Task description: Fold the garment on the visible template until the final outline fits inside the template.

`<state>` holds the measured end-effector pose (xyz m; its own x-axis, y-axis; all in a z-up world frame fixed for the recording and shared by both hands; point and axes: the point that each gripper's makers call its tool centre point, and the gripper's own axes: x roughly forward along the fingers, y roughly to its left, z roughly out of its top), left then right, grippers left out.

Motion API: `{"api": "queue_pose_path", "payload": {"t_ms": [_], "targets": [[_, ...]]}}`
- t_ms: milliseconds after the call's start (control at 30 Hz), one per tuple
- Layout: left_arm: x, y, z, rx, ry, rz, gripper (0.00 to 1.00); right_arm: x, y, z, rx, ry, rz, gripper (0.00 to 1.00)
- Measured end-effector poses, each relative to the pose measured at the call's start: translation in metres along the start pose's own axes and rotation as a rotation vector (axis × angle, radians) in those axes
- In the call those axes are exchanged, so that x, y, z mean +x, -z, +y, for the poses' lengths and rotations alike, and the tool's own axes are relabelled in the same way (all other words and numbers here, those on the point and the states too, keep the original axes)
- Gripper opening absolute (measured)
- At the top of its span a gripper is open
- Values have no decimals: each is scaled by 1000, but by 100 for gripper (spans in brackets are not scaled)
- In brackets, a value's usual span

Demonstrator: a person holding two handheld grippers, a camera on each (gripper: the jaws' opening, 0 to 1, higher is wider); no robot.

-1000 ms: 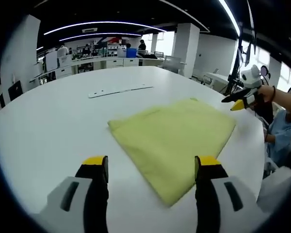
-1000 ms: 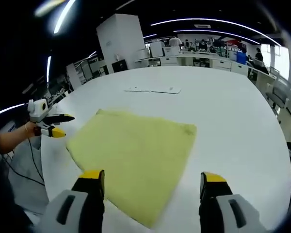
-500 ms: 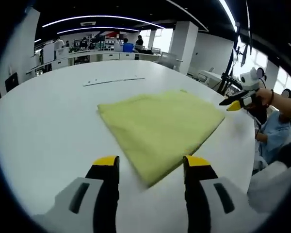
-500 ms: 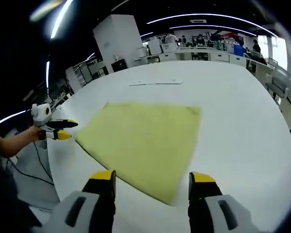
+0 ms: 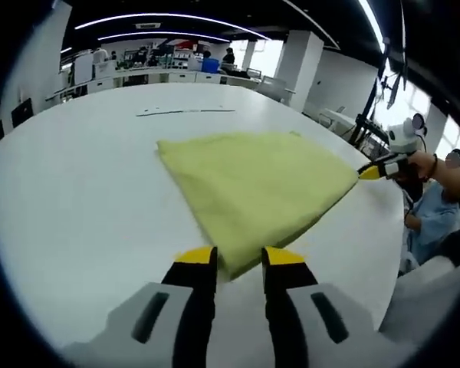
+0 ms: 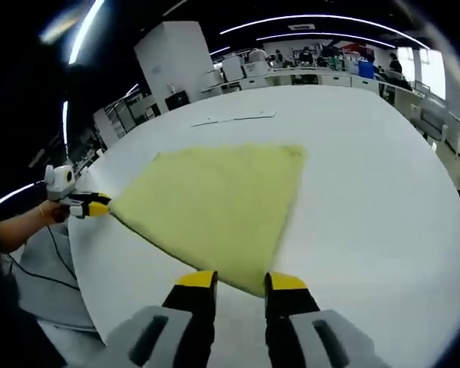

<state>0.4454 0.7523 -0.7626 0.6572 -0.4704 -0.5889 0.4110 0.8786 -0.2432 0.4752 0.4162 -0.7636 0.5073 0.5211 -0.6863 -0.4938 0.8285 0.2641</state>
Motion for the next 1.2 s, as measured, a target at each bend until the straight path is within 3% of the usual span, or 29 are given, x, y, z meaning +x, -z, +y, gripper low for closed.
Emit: {"api": "queue_pose_path", "payload": {"t_ms": [100,333,400,1000,1200], "targets": [[0,3,-1,15,0,16,15,-2,-1,-2,34,5,-20,15],[0,0,1,-8,-3,-6,6,-4,2,-10,8,43,-11,0],[0,0,0,-14,5,-10,2,-4,3,-12,-2,47,-10,0],[-15,8,-4,52,-12,20,0,-12,12,-1,-26,25,16,0],[-21,15,-5,28,-17,14,0,-16,17,5,-41,15,20,0]]}}
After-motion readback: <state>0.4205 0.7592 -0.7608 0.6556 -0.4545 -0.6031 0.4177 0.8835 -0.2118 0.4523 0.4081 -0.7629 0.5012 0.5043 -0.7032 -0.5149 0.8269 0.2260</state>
